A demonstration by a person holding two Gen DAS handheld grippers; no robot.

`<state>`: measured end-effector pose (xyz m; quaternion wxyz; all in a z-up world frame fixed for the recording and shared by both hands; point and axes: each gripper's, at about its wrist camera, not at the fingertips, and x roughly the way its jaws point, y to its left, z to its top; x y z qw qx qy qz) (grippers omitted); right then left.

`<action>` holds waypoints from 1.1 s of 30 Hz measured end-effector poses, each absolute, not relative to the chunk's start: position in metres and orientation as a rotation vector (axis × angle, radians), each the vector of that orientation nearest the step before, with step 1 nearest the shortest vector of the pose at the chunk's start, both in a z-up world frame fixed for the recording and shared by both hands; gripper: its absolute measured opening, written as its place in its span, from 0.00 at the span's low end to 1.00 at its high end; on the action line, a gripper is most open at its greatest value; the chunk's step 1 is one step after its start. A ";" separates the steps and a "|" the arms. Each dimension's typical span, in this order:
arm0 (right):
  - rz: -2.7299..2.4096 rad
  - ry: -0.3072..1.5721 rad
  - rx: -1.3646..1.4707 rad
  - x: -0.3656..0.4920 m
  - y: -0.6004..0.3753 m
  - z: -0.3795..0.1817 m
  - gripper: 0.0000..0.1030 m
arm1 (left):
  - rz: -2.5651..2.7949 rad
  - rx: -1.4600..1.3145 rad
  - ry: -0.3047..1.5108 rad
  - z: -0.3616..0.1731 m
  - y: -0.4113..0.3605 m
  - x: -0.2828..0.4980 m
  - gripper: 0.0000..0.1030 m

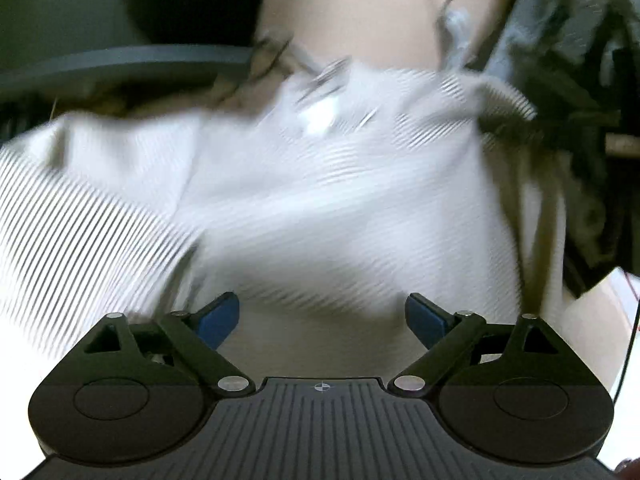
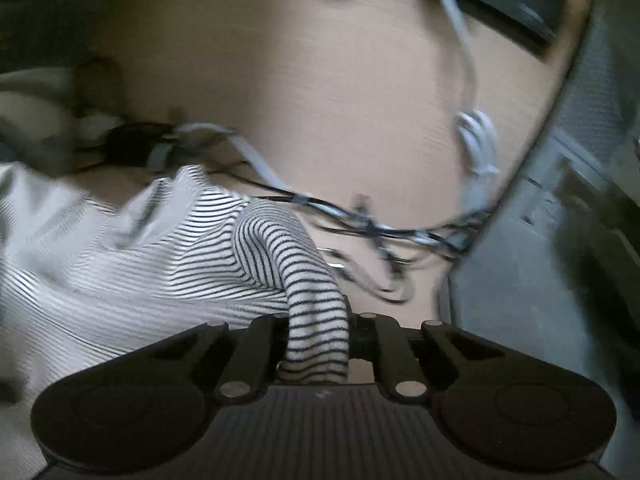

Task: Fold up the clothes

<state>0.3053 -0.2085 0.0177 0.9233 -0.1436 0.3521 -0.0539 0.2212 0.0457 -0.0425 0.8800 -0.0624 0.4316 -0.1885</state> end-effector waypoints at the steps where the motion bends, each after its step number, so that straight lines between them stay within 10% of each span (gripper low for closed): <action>1: -0.137 0.751 -0.302 0.310 -0.212 0.010 0.10 | -0.391 -0.128 0.900 -0.042 0.047 0.220 0.88; 12: -0.265 0.711 -0.308 0.298 -0.222 0.006 0.45 | -0.404 -0.090 0.812 -0.008 0.041 0.225 0.87; 33: 0.020 0.585 -0.055 0.279 -0.198 0.022 0.33 | -0.180 0.007 0.824 -0.047 0.019 0.322 0.89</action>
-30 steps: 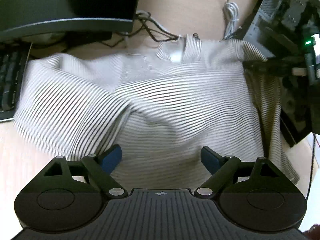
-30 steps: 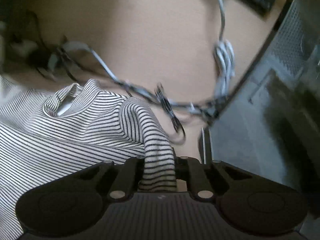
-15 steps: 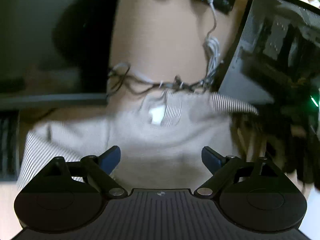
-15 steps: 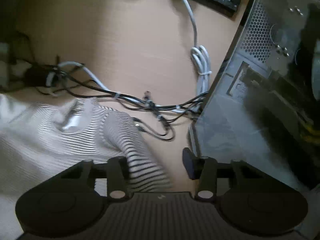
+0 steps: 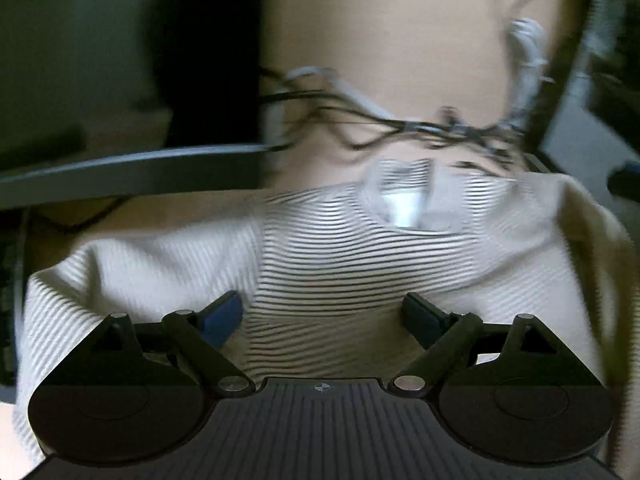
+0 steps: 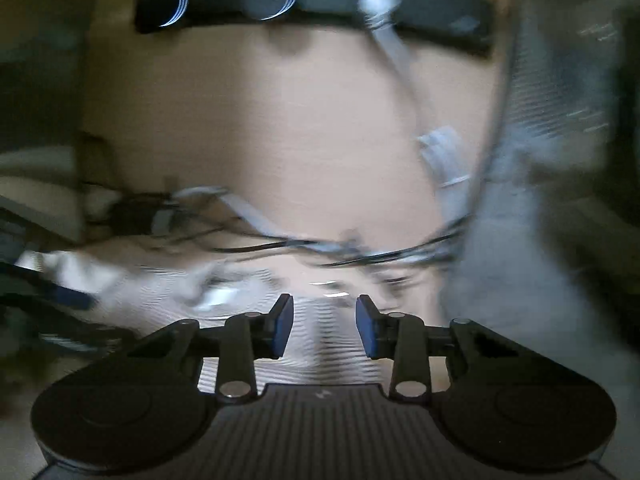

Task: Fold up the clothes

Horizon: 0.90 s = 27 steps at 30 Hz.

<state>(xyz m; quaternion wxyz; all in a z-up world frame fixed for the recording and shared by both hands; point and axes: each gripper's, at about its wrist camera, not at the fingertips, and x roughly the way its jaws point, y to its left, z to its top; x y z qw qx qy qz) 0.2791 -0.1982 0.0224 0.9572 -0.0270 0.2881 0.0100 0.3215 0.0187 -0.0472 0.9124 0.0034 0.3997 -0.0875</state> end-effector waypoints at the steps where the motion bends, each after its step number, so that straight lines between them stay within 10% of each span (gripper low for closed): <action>1: 0.055 0.616 -0.035 0.287 -0.195 0.015 0.33 | -0.149 0.017 0.825 -0.047 0.021 0.322 0.89; 10: -0.058 0.810 -0.063 0.299 -0.204 -0.036 0.37 | -0.212 -0.043 0.832 -0.020 0.033 0.282 0.93; 14: -0.044 0.734 -0.130 0.253 -0.190 -0.011 0.59 | -0.319 0.025 0.826 -0.012 0.025 0.246 0.97; 27: -0.239 0.881 -0.477 0.135 -0.150 -0.034 0.39 | -0.560 0.109 0.823 -0.017 0.031 0.172 1.00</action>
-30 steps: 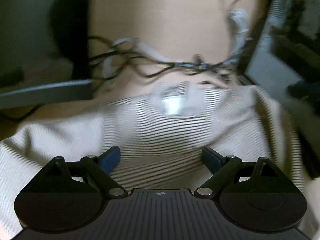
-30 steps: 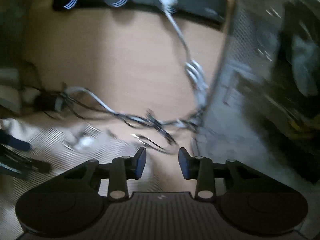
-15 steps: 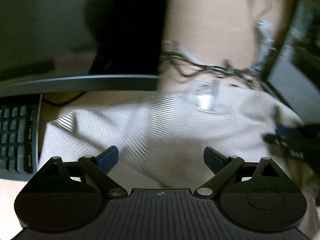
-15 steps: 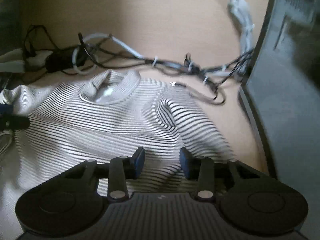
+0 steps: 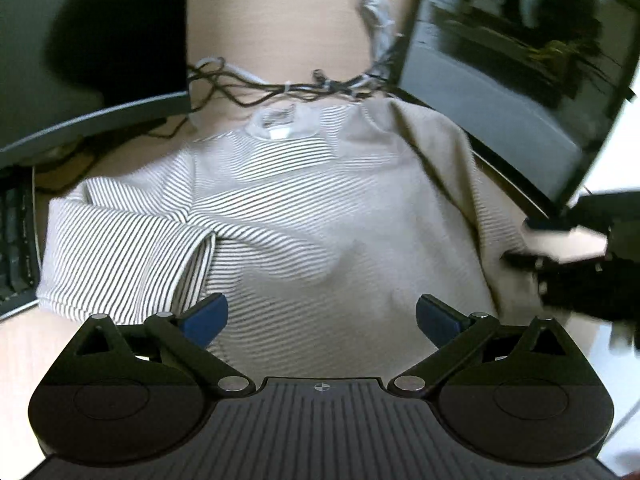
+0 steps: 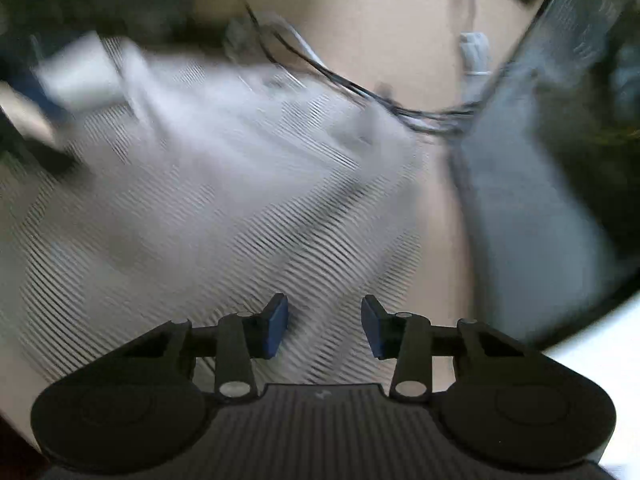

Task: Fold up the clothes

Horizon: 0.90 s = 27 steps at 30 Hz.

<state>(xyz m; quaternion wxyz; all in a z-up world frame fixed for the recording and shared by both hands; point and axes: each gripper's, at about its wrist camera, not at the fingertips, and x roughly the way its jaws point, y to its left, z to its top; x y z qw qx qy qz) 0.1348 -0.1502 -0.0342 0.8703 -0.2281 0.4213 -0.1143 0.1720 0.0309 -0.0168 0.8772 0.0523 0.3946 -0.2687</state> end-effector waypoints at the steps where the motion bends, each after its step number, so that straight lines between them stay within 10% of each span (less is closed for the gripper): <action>1: -0.288 0.879 -0.506 0.129 -0.152 -0.032 0.39 | -0.557 0.114 0.822 -0.017 0.035 0.168 1.00; 23: 0.025 0.696 -0.557 0.097 -0.148 -0.050 0.39 | -0.308 0.200 0.834 -0.015 0.033 0.090 1.00; 27: -0.150 0.670 -0.627 0.090 -0.179 -0.043 0.26 | -0.273 0.208 0.837 -0.014 0.038 0.086 1.00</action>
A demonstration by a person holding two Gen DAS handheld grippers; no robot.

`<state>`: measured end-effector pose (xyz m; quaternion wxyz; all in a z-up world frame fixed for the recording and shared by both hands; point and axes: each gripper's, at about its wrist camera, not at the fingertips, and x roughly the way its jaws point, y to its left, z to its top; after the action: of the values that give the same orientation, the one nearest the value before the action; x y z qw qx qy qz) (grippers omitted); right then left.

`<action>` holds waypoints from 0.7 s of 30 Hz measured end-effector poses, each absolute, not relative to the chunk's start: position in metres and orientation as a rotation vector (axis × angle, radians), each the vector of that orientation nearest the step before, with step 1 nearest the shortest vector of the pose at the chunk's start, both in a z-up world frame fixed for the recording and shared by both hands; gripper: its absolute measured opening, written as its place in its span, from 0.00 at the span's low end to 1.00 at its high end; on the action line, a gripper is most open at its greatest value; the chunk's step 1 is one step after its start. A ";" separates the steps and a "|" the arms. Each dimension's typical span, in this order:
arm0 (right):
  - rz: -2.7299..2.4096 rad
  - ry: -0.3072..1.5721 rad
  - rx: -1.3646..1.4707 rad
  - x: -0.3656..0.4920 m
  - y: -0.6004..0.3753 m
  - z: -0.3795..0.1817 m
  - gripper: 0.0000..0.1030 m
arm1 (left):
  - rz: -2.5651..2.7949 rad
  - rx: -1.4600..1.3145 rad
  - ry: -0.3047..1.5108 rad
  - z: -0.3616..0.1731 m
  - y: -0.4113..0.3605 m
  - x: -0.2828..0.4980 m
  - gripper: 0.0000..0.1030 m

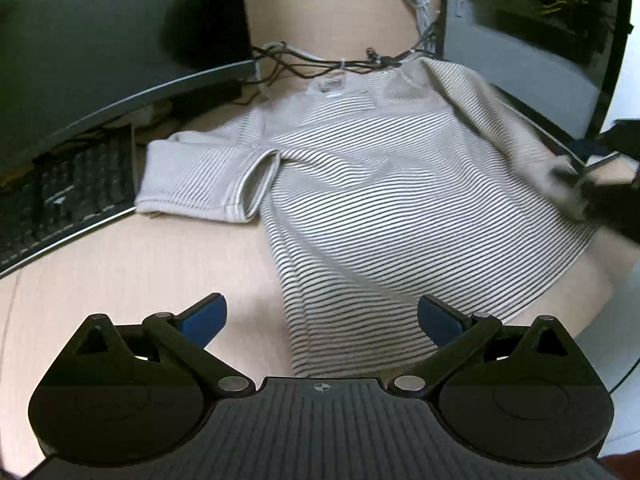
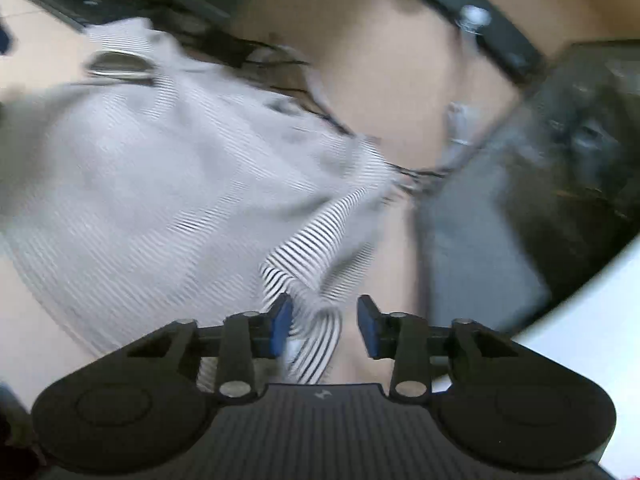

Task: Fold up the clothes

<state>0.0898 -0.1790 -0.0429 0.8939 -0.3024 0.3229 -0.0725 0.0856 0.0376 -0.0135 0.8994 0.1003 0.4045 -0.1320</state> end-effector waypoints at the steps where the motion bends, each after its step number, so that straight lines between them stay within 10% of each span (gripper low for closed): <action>1: -0.182 0.677 -0.627 0.089 -0.187 -0.041 0.22 | -0.268 0.210 0.840 -0.013 0.038 0.086 1.00; 21: 0.173 0.660 -0.590 0.013 -0.154 -0.036 0.38 | -0.240 0.261 0.856 -0.024 0.036 0.086 1.00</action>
<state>0.0126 -0.1537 -0.0356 0.8999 -0.2853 0.3191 0.0836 0.0858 0.0360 -0.0239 0.8946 0.1258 0.4127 -0.1160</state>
